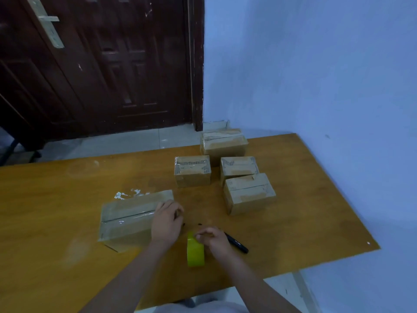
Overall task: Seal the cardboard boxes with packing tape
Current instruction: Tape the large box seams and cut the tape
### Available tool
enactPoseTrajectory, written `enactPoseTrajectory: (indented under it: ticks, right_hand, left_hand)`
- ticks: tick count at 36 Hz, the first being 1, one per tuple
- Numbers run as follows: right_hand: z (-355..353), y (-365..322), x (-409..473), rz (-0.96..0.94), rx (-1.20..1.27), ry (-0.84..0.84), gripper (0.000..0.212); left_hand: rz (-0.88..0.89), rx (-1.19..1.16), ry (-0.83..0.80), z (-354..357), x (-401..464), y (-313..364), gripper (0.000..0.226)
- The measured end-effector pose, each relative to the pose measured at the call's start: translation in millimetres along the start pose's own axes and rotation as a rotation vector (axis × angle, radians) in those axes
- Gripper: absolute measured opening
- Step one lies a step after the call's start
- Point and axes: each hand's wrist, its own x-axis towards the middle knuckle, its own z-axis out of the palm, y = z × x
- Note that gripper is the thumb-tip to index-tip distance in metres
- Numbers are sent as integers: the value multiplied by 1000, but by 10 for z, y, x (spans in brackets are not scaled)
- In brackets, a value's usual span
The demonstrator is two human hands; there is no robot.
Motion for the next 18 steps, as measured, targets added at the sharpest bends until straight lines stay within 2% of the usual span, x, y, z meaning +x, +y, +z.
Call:
enactPoseTrajectory:
  ticks: [3,6,9,14,18]
  right_hand:
    - [4,20,-6,-4,-16,2,21]
    - [10,36,-24,-17,-59,-2,16]
    - [13,40,-34,-18,-92,0,10]
    - [16,19,-32,-22,-121,-1,15]
    - [16,15,-18,-22,-133,-6,16]
  left_hand:
    - [-34,-16,-14,-7,-1,34,17]
    - [37,51,-38,-18,-32,-25,9]
    - [178,208,-24,-13,-68,-104,14]
    - [249,319,-40,-62,-55,-54,35]
    - [226,334,-90,-88,-99,-72,22]
